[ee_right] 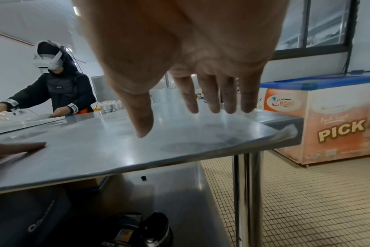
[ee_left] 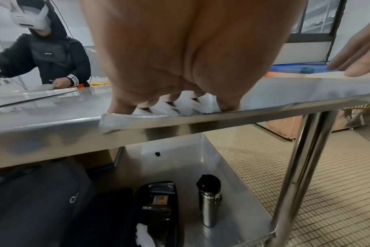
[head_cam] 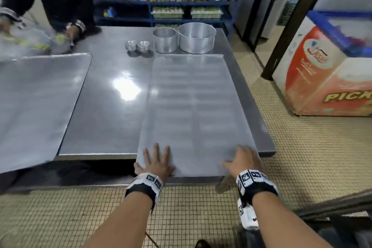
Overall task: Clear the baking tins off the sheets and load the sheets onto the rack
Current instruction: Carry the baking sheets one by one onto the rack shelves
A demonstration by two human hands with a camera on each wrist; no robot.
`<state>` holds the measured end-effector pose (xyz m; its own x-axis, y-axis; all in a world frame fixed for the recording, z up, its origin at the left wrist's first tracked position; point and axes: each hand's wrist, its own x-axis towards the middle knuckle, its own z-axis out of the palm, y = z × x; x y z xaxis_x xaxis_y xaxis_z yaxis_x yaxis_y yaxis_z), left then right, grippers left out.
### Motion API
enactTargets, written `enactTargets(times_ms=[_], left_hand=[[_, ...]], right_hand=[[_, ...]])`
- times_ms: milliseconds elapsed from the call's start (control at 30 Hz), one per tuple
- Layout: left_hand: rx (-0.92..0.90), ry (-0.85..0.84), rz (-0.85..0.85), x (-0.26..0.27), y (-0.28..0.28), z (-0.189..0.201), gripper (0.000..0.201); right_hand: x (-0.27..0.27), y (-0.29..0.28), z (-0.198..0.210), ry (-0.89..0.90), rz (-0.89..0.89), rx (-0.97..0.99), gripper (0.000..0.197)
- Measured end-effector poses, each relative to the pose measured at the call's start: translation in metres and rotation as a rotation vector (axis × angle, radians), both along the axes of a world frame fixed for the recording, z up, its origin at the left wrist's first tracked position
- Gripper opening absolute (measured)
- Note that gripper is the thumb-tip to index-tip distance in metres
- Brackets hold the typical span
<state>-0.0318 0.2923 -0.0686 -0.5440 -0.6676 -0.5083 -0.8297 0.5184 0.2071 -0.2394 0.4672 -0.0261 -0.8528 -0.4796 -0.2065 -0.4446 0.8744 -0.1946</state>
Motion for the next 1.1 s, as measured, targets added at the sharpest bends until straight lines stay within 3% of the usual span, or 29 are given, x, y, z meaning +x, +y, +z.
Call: enactTargets(times_ms=[100,200,367,433,533,600,767,1100], left_hand=[[0.029,-0.009,0.119,0.005,0.017,0.005,0.085],[-0.022,-0.068,0.385,0.006,0.025,0.008,0.131],[-0.084,-0.136,0.579,0.012,0.030,0.013,0.166],[-0.063,-0.110,0.685,0.018,0.031,0.013,0.162],[-0.091,-0.126,0.741,0.028,0.037,0.017,0.121],[-0.070,-0.123,0.742,0.036,0.039,0.018,0.108],[-0.030,-0.101,0.712,0.061,0.025,0.022,0.135],[-0.022,-0.069,0.752,0.144,-0.014,0.040,0.130]], right_hand=[[-0.011,0.005,-0.009,-0.030,-0.087,0.020,0.112],[-0.016,0.011,-0.013,-0.134,-0.206,-0.019,0.142],[-0.016,0.025,-0.025,-0.196,-0.265,-0.028,0.159],[-0.017,0.028,-0.026,-0.224,-0.287,-0.039,0.164],[-0.016,0.029,-0.023,-0.294,-0.330,-0.015,0.169],[-0.012,0.029,-0.022,-0.309,-0.345,0.004,0.169],[0.007,0.022,-0.020,-0.348,-0.365,0.002,0.170],[0.088,-0.020,-0.006,-0.457,-0.370,-0.064,0.166]])
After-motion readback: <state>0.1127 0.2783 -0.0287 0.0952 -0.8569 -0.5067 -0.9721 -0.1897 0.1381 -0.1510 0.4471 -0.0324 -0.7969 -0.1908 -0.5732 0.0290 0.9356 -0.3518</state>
